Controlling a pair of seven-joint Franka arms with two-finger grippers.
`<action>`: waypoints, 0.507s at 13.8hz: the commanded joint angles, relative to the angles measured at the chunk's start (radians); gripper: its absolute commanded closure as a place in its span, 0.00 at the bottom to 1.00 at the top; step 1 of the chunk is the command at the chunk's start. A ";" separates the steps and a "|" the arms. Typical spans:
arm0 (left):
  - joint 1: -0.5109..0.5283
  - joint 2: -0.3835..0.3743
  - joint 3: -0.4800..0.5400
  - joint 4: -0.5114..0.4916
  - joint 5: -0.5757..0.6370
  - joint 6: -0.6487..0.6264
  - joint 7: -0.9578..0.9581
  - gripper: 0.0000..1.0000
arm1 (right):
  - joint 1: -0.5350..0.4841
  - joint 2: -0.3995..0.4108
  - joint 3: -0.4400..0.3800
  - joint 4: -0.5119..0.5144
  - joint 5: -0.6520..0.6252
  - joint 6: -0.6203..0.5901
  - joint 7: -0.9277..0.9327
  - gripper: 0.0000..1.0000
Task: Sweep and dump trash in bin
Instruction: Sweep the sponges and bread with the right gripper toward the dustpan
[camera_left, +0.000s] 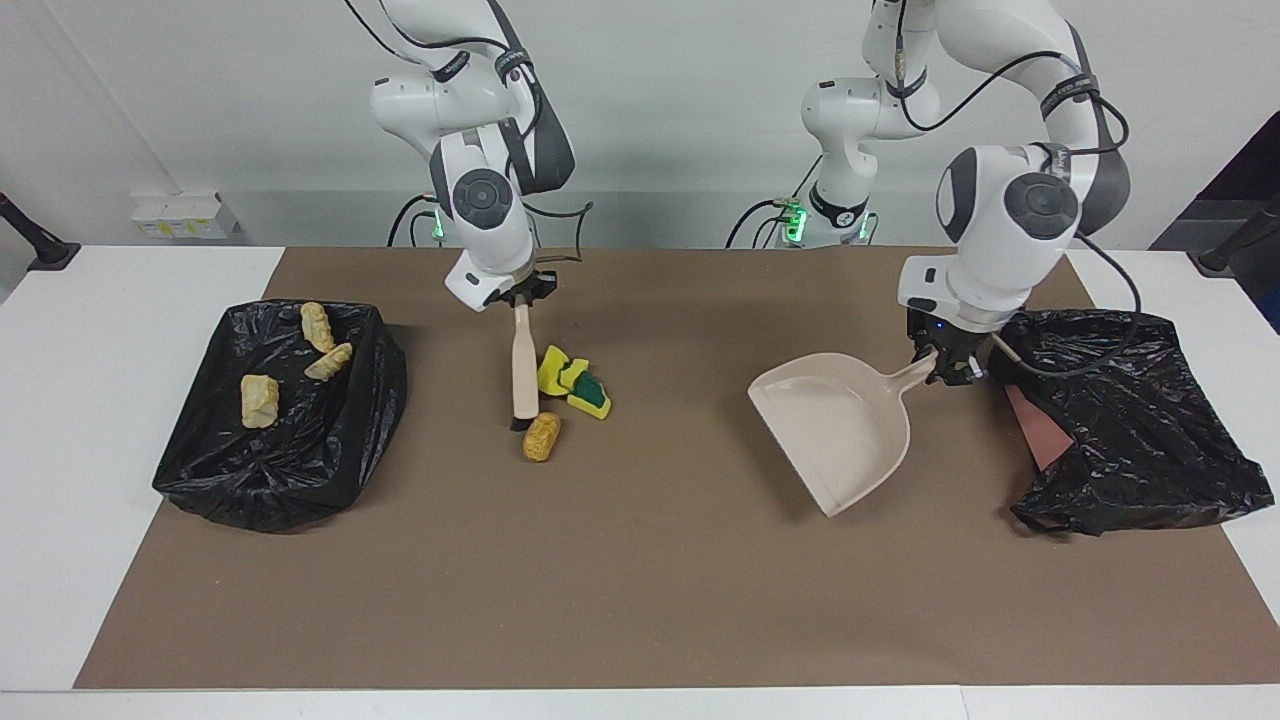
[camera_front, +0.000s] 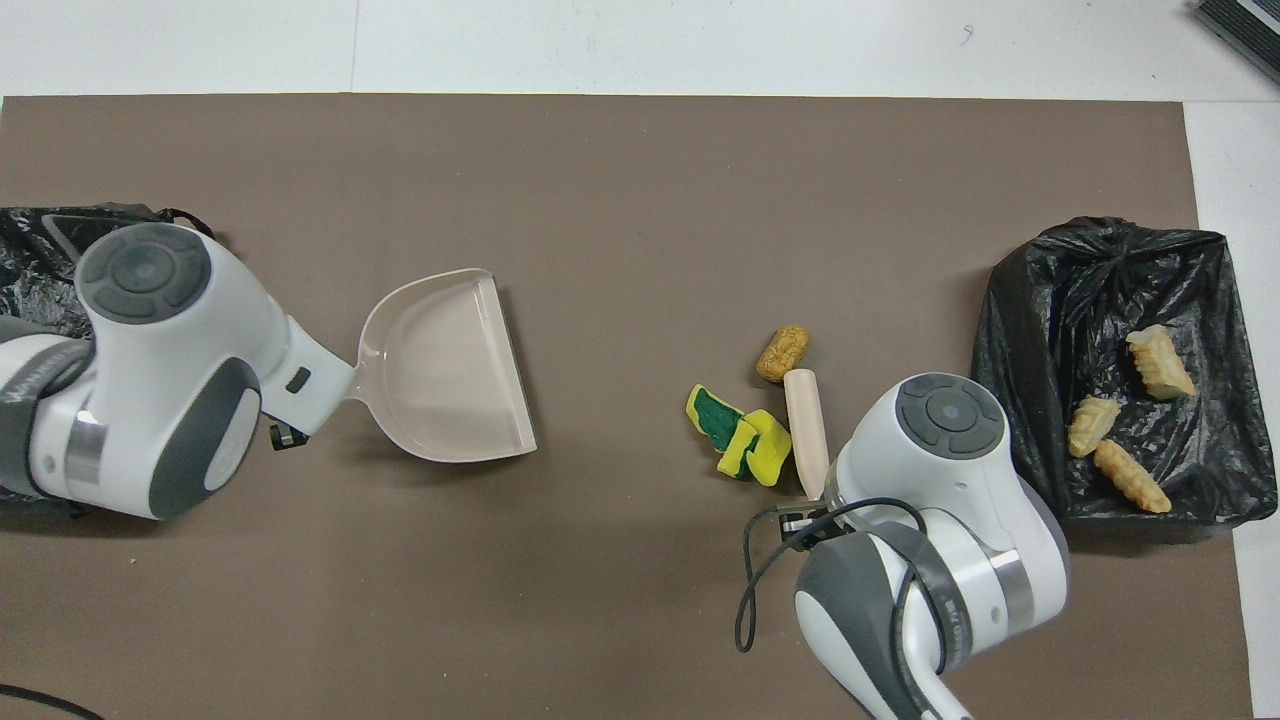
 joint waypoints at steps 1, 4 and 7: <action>-0.087 -0.062 0.012 -0.089 0.049 0.040 0.007 1.00 | -0.012 -0.014 -0.006 0.031 -0.028 -0.034 0.048 1.00; -0.132 -0.083 0.008 -0.123 0.049 0.047 -0.003 1.00 | -0.017 -0.003 -0.001 0.068 -0.290 -0.071 -0.036 1.00; -0.161 -0.080 0.006 -0.134 0.049 0.082 -0.055 1.00 | -0.058 0.101 -0.005 0.200 -0.401 -0.082 -0.153 1.00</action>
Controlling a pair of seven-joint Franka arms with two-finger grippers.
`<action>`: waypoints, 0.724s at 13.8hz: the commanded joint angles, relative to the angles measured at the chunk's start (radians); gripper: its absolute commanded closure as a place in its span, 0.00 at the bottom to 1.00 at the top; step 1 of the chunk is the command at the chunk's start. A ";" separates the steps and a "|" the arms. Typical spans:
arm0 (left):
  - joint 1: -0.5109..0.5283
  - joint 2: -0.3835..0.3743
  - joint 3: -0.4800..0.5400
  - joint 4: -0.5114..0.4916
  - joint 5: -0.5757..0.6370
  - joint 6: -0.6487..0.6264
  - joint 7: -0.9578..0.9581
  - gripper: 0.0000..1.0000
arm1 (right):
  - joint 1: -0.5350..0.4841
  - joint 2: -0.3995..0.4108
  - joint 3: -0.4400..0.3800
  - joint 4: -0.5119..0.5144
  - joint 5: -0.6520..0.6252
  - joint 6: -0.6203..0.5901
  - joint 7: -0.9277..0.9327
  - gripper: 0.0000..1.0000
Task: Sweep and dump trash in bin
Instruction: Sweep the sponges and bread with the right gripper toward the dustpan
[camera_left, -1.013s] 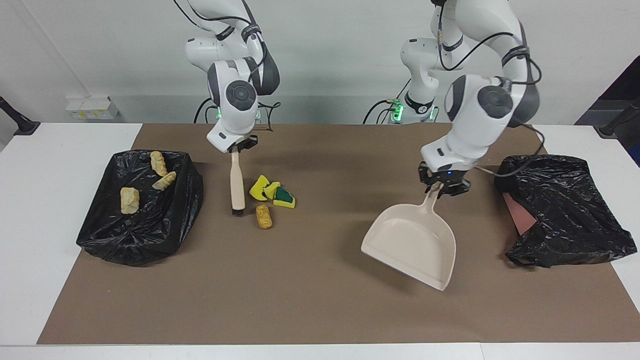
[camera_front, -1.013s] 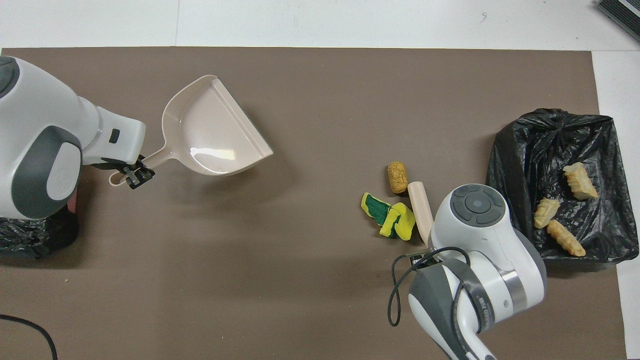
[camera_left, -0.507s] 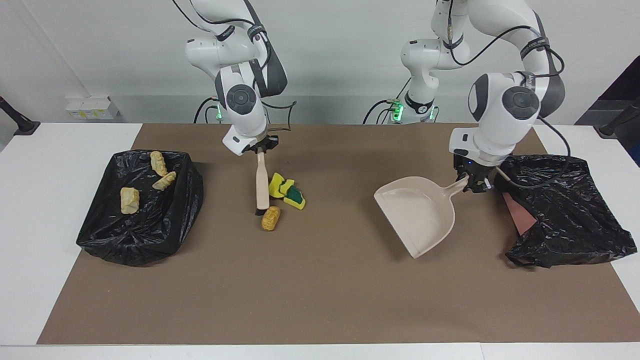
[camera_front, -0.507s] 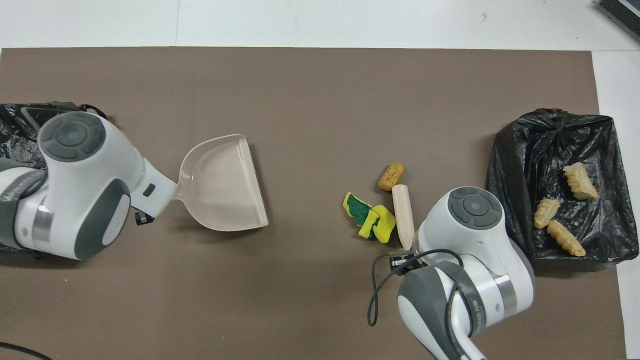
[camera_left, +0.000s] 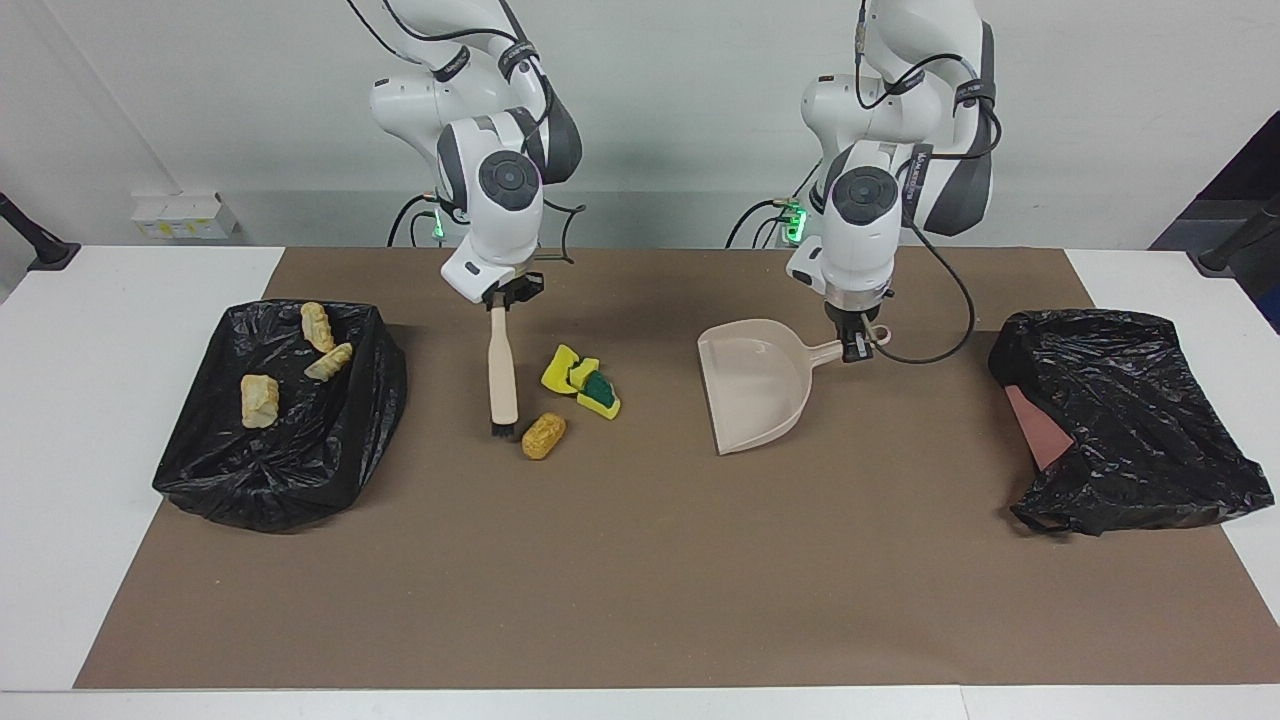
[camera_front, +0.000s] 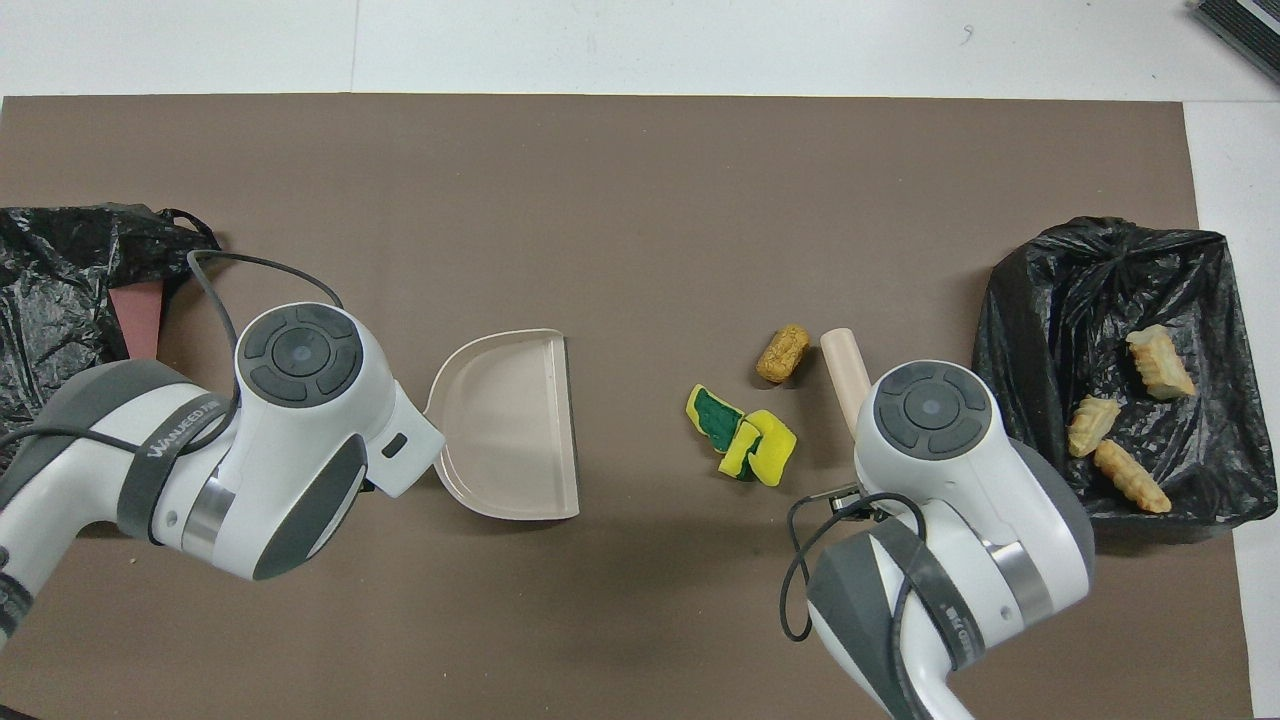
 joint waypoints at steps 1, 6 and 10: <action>-0.033 -0.039 0.013 -0.052 0.020 0.058 -0.033 1.00 | -0.059 0.138 0.008 0.163 -0.120 -0.028 -0.087 1.00; -0.034 -0.042 0.011 -0.063 0.020 0.063 -0.036 1.00 | -0.036 0.215 0.012 0.174 -0.066 0.029 -0.040 1.00; -0.033 -0.042 0.011 -0.063 0.020 0.063 -0.036 1.00 | 0.045 0.226 0.012 0.158 0.138 0.037 0.040 1.00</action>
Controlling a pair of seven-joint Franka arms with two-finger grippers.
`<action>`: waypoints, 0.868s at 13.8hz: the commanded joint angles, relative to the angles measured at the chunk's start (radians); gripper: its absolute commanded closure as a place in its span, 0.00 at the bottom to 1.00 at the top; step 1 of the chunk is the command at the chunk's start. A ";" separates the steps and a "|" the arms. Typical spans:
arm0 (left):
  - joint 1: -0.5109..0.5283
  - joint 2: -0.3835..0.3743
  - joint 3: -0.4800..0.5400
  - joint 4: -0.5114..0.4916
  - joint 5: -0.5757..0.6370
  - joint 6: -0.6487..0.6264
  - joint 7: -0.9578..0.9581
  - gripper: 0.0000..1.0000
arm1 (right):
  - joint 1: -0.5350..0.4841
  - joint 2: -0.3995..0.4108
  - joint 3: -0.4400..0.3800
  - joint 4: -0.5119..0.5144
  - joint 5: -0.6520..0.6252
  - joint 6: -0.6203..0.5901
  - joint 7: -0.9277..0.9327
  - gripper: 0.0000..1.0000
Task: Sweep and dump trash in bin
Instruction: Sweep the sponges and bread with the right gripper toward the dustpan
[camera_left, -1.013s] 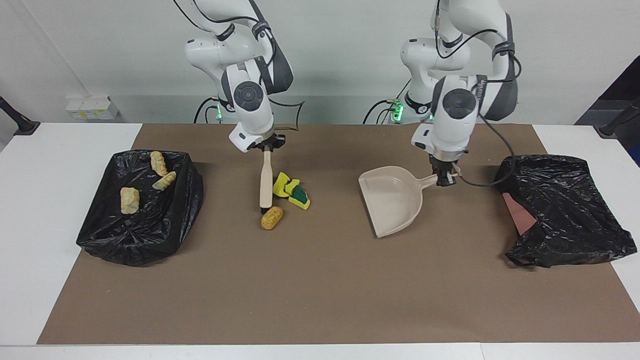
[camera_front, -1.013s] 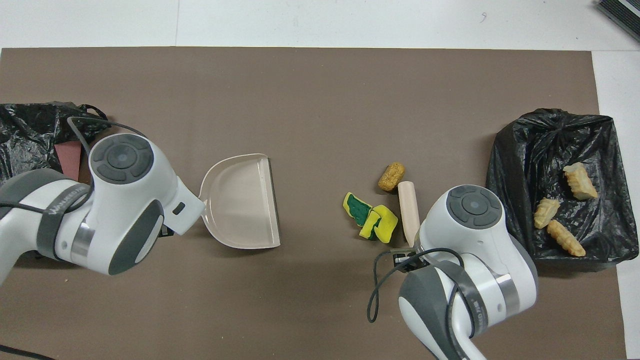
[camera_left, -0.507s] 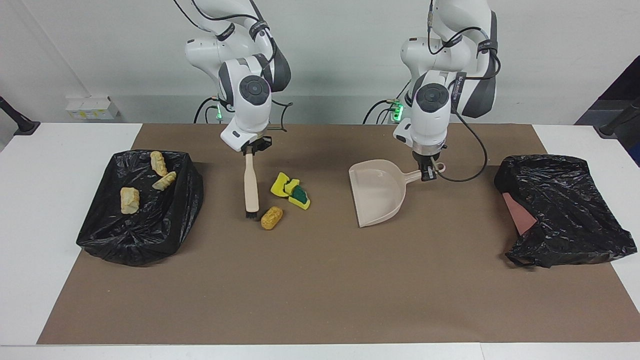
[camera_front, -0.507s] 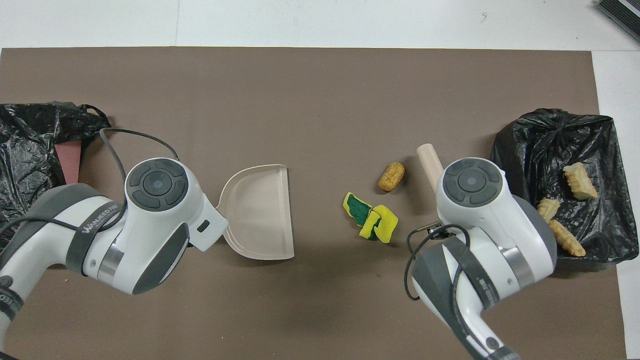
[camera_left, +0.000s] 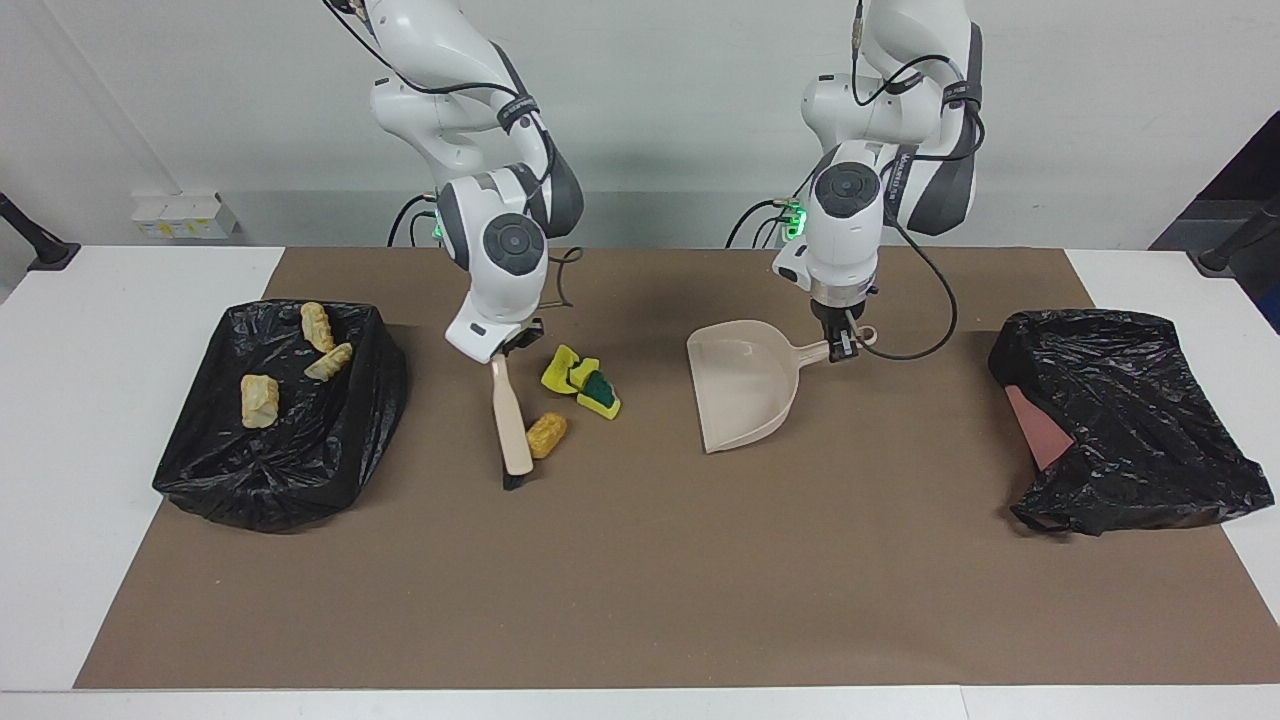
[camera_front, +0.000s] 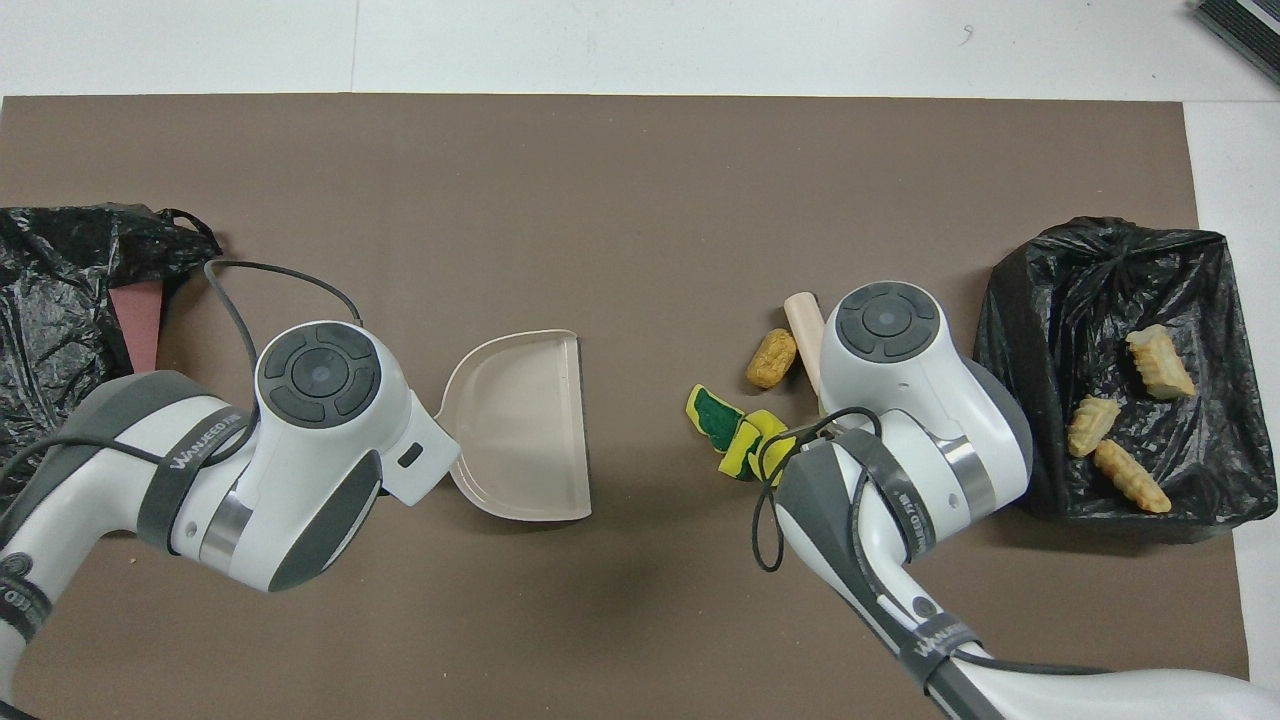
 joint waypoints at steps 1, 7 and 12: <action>-0.015 -0.038 0.012 -0.040 0.020 0.024 -0.019 1.00 | 0.051 0.019 0.005 -0.006 0.116 0.023 0.027 1.00; -0.015 -0.038 0.013 -0.040 0.018 0.024 -0.019 1.00 | 0.170 0.071 0.005 0.005 0.458 0.211 0.044 1.00; -0.015 -0.038 0.013 -0.040 0.018 0.025 -0.019 1.00 | 0.223 0.094 0.005 0.095 0.706 0.287 0.050 1.00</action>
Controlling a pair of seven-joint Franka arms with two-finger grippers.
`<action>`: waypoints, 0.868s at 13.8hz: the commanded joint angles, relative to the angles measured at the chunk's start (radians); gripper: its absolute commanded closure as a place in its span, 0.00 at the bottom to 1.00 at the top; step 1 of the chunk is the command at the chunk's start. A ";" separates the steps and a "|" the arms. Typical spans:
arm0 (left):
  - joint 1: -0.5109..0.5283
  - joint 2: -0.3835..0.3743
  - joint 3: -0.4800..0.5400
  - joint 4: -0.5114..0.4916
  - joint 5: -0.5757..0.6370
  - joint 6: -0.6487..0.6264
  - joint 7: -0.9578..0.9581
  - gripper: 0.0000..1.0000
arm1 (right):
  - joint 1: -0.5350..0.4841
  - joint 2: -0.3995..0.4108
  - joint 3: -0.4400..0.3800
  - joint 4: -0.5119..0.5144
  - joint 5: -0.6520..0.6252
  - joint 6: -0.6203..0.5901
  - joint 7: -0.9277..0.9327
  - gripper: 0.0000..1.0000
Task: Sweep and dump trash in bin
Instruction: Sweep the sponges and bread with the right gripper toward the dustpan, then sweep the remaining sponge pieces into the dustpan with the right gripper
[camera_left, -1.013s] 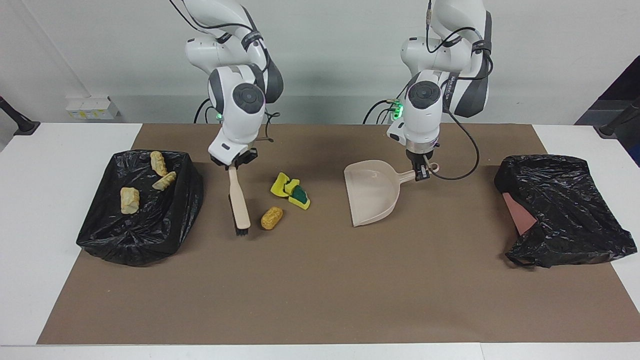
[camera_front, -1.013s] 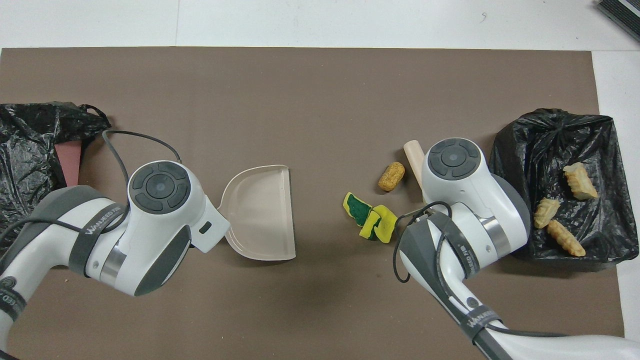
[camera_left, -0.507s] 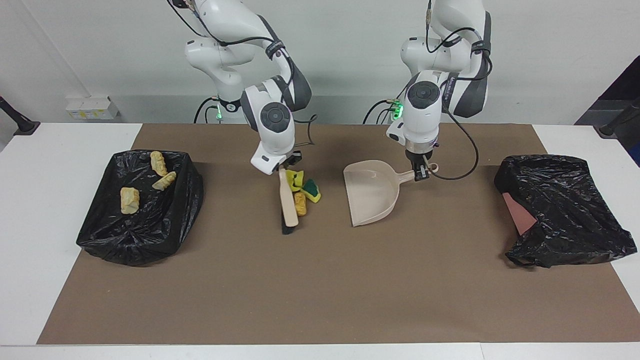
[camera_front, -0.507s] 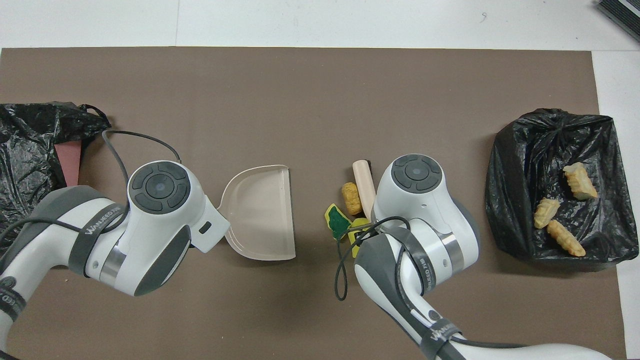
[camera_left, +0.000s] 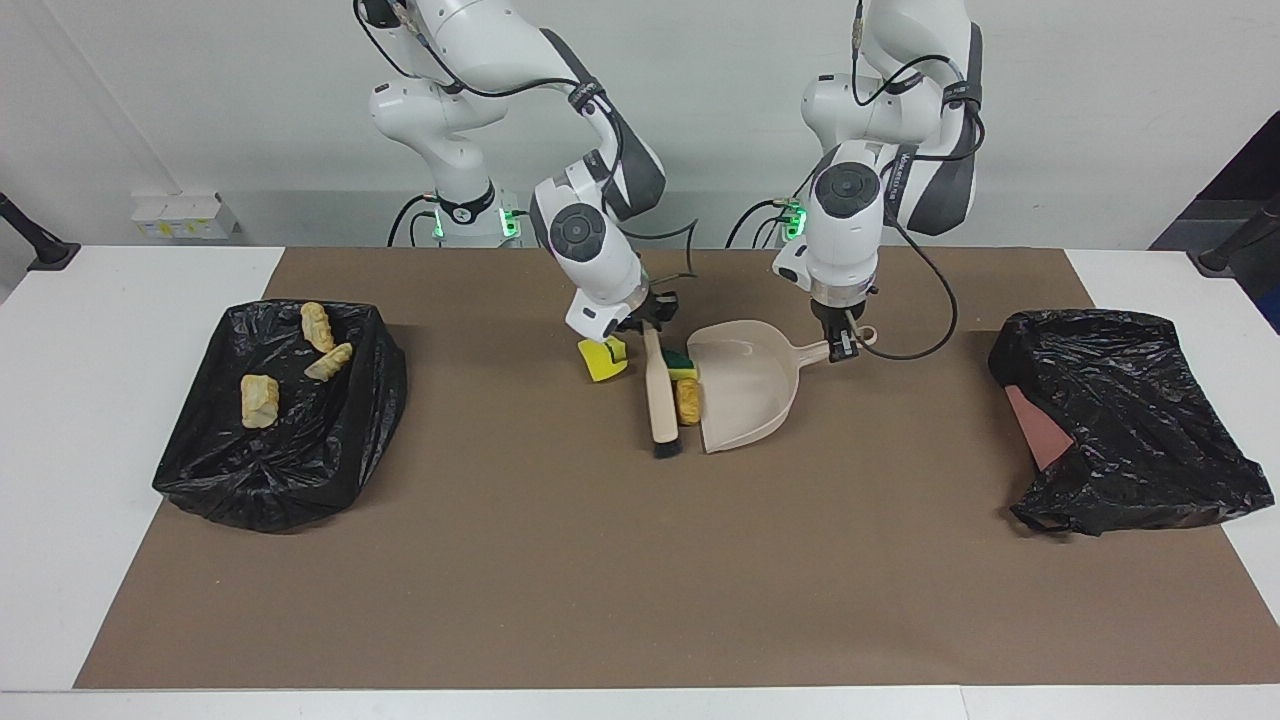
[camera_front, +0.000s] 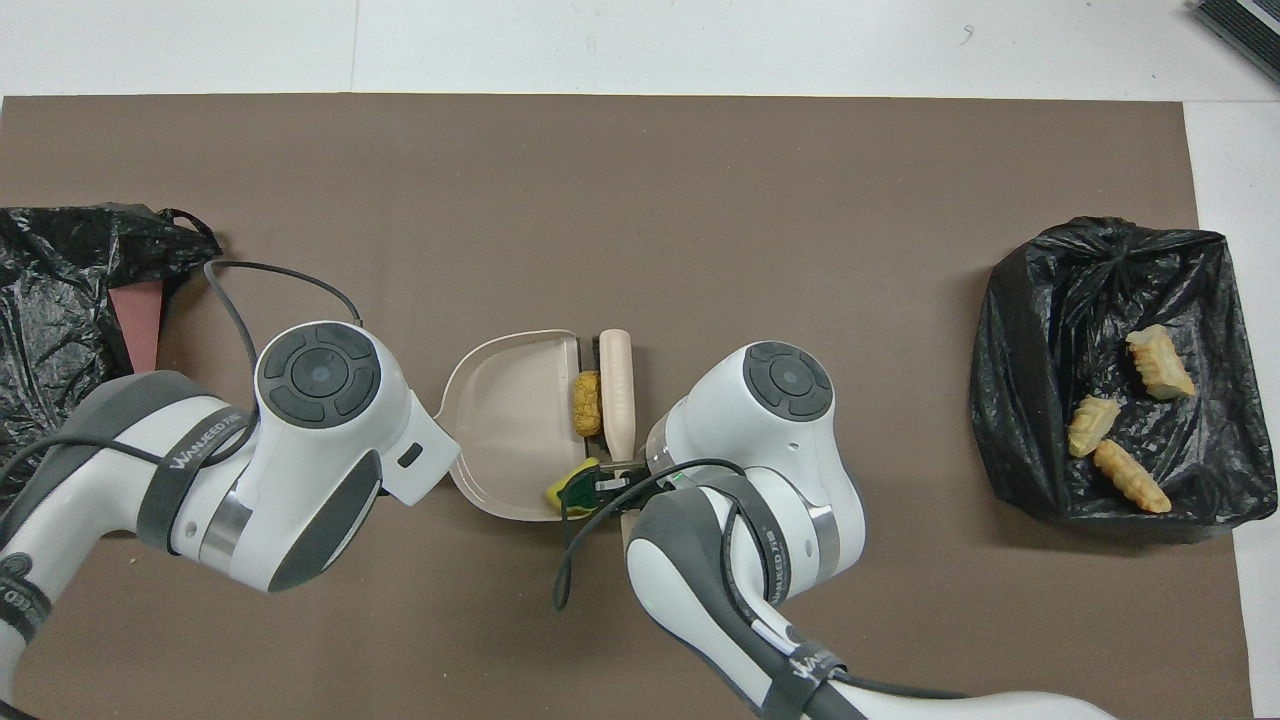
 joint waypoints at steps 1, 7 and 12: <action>-0.015 -0.038 0.011 -0.039 0.018 0.025 -0.019 1.00 | -0.007 0.027 0.003 0.115 0.082 -0.032 0.032 1.00; -0.013 -0.036 0.013 -0.039 0.018 0.027 -0.019 1.00 | -0.142 -0.168 -0.022 0.111 -0.281 -0.442 0.204 1.00; -0.013 -0.036 0.013 -0.039 0.018 0.027 -0.019 1.00 | -0.145 -0.375 -0.016 -0.260 -0.403 -0.452 0.221 1.00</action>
